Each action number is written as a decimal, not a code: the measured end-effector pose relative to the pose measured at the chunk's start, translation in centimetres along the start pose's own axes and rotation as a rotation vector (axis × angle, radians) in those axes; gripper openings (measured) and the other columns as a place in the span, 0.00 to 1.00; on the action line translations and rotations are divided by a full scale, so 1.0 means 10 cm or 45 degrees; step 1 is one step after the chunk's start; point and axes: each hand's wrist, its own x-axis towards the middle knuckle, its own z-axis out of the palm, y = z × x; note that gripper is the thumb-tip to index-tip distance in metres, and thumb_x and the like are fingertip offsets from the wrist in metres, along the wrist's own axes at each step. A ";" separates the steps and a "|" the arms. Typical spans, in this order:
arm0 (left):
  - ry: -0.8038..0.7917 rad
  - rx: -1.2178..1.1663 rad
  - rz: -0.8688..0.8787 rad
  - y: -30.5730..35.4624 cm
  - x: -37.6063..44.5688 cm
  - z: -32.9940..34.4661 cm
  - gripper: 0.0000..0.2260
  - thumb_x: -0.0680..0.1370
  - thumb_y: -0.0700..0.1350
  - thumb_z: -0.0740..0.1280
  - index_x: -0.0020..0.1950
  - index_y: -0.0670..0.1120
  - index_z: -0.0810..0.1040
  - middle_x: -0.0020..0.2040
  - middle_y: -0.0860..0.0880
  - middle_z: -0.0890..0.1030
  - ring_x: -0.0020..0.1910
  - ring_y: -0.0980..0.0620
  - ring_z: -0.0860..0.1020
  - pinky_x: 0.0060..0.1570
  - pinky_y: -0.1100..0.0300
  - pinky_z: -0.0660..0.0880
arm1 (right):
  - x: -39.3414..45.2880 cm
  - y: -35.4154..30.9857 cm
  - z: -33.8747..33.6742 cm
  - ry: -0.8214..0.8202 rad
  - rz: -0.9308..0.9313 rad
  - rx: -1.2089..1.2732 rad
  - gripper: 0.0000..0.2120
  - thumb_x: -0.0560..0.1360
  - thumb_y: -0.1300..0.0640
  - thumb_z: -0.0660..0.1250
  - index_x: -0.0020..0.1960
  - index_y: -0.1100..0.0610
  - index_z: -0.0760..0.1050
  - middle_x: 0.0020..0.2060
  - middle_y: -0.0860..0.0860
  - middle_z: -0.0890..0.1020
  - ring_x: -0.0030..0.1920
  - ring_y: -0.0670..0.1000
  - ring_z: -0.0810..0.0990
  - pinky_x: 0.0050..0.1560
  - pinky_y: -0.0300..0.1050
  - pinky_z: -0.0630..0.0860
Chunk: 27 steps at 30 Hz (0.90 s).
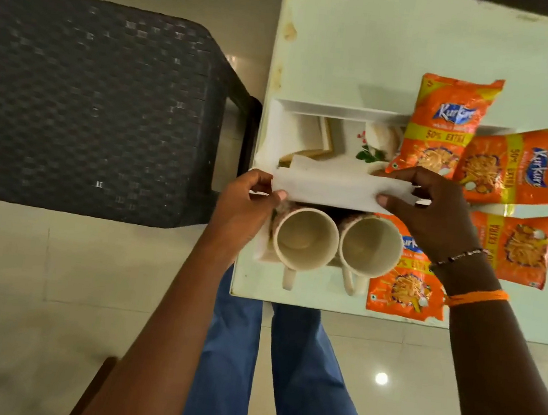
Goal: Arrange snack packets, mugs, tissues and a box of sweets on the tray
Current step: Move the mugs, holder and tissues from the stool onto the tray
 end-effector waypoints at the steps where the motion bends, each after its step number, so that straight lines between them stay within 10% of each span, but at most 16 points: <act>1: 0.028 0.030 -0.002 0.00 -0.02 0.07 0.04 0.75 0.45 0.66 0.49 0.51 0.75 0.46 0.52 0.79 0.49 0.52 0.77 0.51 0.56 0.74 | -0.01 0.03 0.02 0.060 0.001 -0.012 0.13 0.68 0.63 0.72 0.52 0.62 0.78 0.46 0.53 0.78 0.46 0.51 0.75 0.46 0.40 0.73; 14: 0.240 0.071 -0.032 0.03 -0.11 0.41 0.17 0.78 0.44 0.61 0.67 0.51 0.70 0.65 0.49 0.74 0.60 0.51 0.73 0.55 0.58 0.71 | -0.06 0.28 0.17 0.241 -0.224 -0.101 0.12 0.68 0.69 0.67 0.51 0.62 0.78 0.50 0.60 0.81 0.51 0.57 0.78 0.51 0.49 0.76; 18: 0.326 -0.036 -0.153 0.07 -0.10 0.43 0.17 0.78 0.47 0.62 0.67 0.52 0.70 0.63 0.51 0.74 0.55 0.54 0.72 0.50 0.59 0.69 | -0.07 0.36 0.10 0.199 -0.189 -0.003 0.12 0.71 0.69 0.65 0.54 0.62 0.77 0.53 0.58 0.81 0.53 0.55 0.80 0.53 0.42 0.76; 27: 0.425 0.147 0.300 0.60 -0.08 0.67 0.08 0.76 0.42 0.62 0.51 0.52 0.78 0.51 0.57 0.78 0.51 0.60 0.75 0.46 0.71 0.70 | 0.10 0.59 -0.31 0.392 0.042 0.187 0.12 0.73 0.66 0.63 0.55 0.61 0.76 0.55 0.56 0.80 0.49 0.47 0.77 0.40 0.17 0.68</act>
